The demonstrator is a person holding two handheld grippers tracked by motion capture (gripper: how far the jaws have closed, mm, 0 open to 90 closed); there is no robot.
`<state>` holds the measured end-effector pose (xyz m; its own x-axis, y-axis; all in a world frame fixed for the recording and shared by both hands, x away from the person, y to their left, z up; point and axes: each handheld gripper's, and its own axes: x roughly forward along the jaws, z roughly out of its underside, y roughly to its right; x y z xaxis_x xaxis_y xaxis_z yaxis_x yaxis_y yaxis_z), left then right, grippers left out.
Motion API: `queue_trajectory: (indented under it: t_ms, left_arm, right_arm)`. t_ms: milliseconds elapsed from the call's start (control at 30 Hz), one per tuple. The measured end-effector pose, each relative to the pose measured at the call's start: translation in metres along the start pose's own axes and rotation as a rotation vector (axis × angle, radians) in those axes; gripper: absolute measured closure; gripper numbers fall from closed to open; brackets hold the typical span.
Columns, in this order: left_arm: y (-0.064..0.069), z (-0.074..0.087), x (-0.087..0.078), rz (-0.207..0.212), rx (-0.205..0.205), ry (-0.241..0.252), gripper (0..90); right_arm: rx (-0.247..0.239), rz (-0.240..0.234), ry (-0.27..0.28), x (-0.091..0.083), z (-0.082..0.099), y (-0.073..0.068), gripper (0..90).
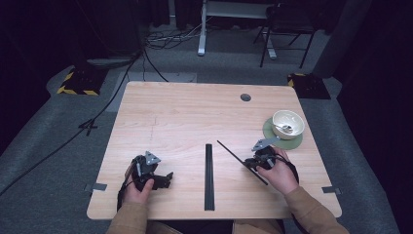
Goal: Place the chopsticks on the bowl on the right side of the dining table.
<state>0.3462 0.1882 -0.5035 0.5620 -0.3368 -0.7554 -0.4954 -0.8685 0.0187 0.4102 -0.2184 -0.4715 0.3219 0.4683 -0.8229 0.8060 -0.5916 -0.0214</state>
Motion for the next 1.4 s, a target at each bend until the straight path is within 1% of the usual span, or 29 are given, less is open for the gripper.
queue_trajectory:
  t_ms: [67,133,233,267,300,367,400,433,467,500,567,733,900,933,1033,1067,1100,1133,1167,1200,1233,1267,1300,1333,1367,1400]
  left_arm:
    - [0.0,0.0,0.0,0.0,0.0,0.0,0.1]
    - [0.0,0.0,0.0,0.002,-0.003,0.0,0.1]
    - [0.0,0.0,0.0,0.003,-0.003,-0.004,0.1]
    - [0.0,0.0,0.0,0.002,-0.002,-0.003,0.1]
    - [0.0,0.0,0.0,0.002,-0.002,-0.003,0.1]
    - [0.0,0.0,0.0,0.004,-0.003,-0.001,0.1]
    - [0.0,0.0,0.0,0.002,-0.003,-0.002,0.1]
    - [0.0,0.0,0.0,0.002,-0.003,-0.004,0.1]
    - [0.0,0.0,0.0,0.002,-0.003,-0.005,0.1]
    - [0.0,-0.001,0.0,0.002,-0.004,-0.005,0.0]
    - [0.001,-0.001,0.0,0.005,-0.006,-0.006,0.0]
    - [0.001,-0.001,0.001,0.004,-0.006,-0.007,0.1]
    - [0.001,-0.001,0.0,0.006,-0.006,-0.009,0.0]
    - [0.001,-0.001,0.001,0.001,-0.008,-0.005,0.0]
    - [0.001,-0.001,0.001,0.004,-0.008,-0.006,0.1]
    - [0.001,-0.001,0.001,0.005,-0.008,-0.007,0.1]
    - [0.001,-0.001,0.001,0.005,-0.008,-0.007,0.1]
    - [0.001,-0.001,0.001,0.006,-0.008,-0.008,0.1]
    - [0.001,-0.001,0.001,0.005,-0.009,-0.007,0.1]
    - [0.001,-0.001,0.001,0.005,-0.009,-0.007,0.1]
    - [0.001,-0.001,0.0,0.004,-0.007,-0.007,0.1]
    - [0.001,-0.001,0.0,0.004,-0.007,-0.007,0.1]
    - [0.001,-0.001,0.001,0.004,-0.008,-0.007,0.0]
    - [0.001,-0.001,0.001,0.004,-0.008,-0.007,0.0]
    - [0.001,-0.001,0.001,0.003,-0.007,-0.004,0.0]
    - [0.001,-0.001,0.001,0.003,-0.007,-0.004,0.0]
  right_arm:
    - [-0.018,0.0,-0.02,0.004,-0.004,0.002,82.0]
    - [-0.028,0.005,-0.056,0.007,-0.008,0.003,82.7]
    - [-0.021,-0.011,-0.055,0.01,-0.009,0.002,83.6]
    - [-0.017,-0.001,-0.067,0.01,-0.01,0.001,83.9]
    - [-0.016,-0.005,-0.063,0.01,-0.01,0.002,84.1]
    - [-0.003,-0.007,-0.065,0.011,-0.011,0.003,84.2]
    - [0.021,-0.02,-0.063,0.011,-0.012,0.005,84.2]
    - [0.021,-0.02,-0.063,0.011,-0.012,0.005,84.2]
    - [0.036,-0.027,-0.061,0.012,-0.012,0.006,84.5]
    - [0.042,-0.024,-0.065,0.012,-0.013,0.007,85.0]
    - [0.071,-0.039,-0.08,0.012,-0.014,0.008,85.3]
    - [0.082,-0.03,-0.092,0.012,-0.016,0.008,85.7]
    - [0.094,-0.031,-0.07,0.011,-0.013,0.01,86.1]
    - [0.102,-0.03,-0.051,0.008,-0.012,0.012,86.2]
    - [0.103,-0.024,-0.038,0.003,-0.012,0.013,86.2]
    - [0.102,-0.021,-0.024,0.0,-0.013,0.014,86.2]
    - [0.112,-0.011,-0.027,-0.004,-0.014,0.013,86.2]
    - [0.112,-0.01,-0.016,-0.012,-0.015,0.014,86.2]
    - [0.115,-0.011,-0.011,-0.014,-0.016,0.014,86.2]
    - [0.115,-0.011,-0.011,-0.014,-0.016,0.014,86.2]
    - [0.115,-0.011,-0.007,-0.022,-0.017,0.015,86.2]
    - [0.115,-0.011,-0.007,-0.022,-0.017,0.015,86.2]
    - [0.102,-0.006,0.003,-0.03,-0.019,0.017,86.2]
    - [0.102,-0.006,0.003,-0.03,-0.019,0.017,86.2]
    - [0.094,0.001,0.011,-0.038,-0.02,0.019,86.2]
    - [0.094,0.001,0.011,-0.038,-0.02,0.019,86.2]
